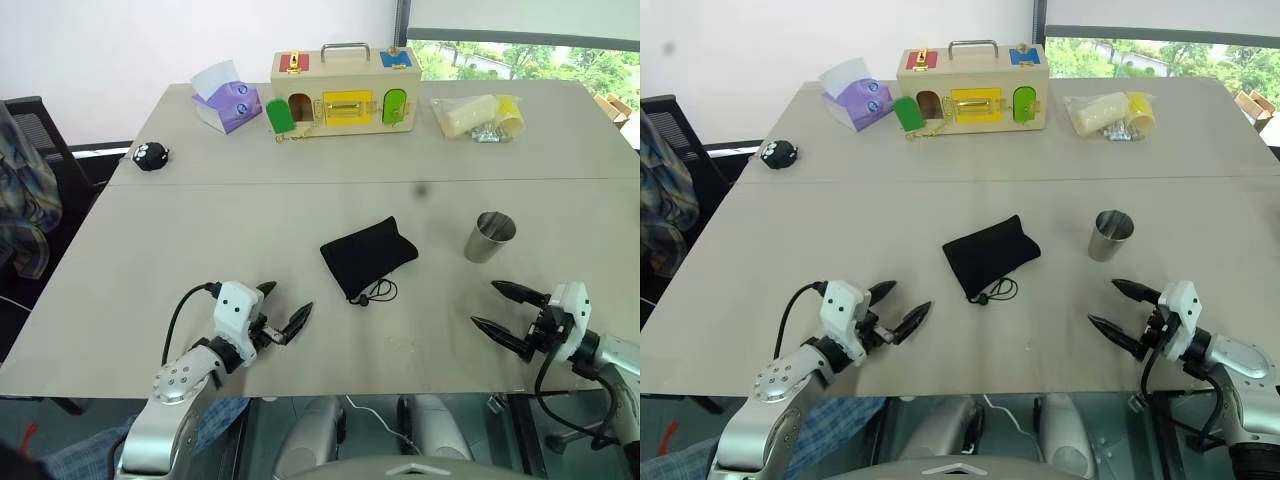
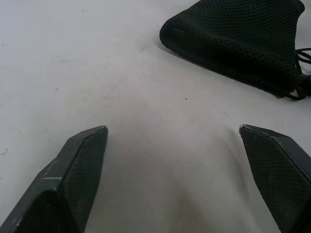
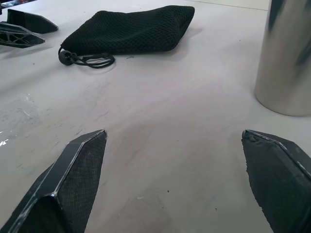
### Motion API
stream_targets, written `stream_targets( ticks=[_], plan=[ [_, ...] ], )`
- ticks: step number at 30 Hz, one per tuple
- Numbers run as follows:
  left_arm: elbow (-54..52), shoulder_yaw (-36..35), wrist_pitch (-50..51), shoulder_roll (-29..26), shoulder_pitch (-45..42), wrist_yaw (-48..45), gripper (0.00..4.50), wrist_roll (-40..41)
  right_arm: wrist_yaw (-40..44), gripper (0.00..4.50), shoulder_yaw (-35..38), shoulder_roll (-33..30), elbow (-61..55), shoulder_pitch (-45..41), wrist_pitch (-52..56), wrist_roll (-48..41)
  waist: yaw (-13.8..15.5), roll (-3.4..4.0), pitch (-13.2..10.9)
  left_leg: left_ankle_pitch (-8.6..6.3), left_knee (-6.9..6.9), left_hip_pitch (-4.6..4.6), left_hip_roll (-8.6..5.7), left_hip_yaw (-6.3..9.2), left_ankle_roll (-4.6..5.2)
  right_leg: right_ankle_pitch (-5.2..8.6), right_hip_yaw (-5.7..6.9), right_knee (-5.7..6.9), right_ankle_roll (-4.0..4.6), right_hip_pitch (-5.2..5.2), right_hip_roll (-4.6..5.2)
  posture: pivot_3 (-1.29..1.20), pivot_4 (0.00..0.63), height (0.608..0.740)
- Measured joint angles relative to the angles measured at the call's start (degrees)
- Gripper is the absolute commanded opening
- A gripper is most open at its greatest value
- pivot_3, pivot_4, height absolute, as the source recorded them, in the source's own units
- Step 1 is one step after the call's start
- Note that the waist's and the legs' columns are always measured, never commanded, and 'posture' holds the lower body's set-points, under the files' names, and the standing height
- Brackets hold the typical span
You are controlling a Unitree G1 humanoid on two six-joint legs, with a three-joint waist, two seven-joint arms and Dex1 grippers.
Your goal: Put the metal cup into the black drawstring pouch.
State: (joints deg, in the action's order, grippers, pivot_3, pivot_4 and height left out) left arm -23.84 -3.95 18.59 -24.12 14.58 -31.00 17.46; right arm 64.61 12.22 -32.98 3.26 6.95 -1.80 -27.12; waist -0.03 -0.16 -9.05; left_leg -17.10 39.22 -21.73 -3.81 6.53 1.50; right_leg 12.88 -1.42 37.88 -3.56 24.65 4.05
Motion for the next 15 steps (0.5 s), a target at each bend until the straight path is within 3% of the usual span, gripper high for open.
stream_targets(
  ticks=[15],
  plan=[
    [0.4, 0.0, -1.0, -0.6, -0.5, -2.1, 4.49, 0.1, 0.1, 4.5, 0.0, 1.0, 0.0, 0.9, -1.7, -0.1, 0.3, 0.0, 0.0, 0.0, 0.0, 0.0, 0.0, 0.0, 0.0, 0.0, 0.0, 0.0, 0.0, 0.0, 0.0, 0.0, 0.15, 0.71]
  ],
)
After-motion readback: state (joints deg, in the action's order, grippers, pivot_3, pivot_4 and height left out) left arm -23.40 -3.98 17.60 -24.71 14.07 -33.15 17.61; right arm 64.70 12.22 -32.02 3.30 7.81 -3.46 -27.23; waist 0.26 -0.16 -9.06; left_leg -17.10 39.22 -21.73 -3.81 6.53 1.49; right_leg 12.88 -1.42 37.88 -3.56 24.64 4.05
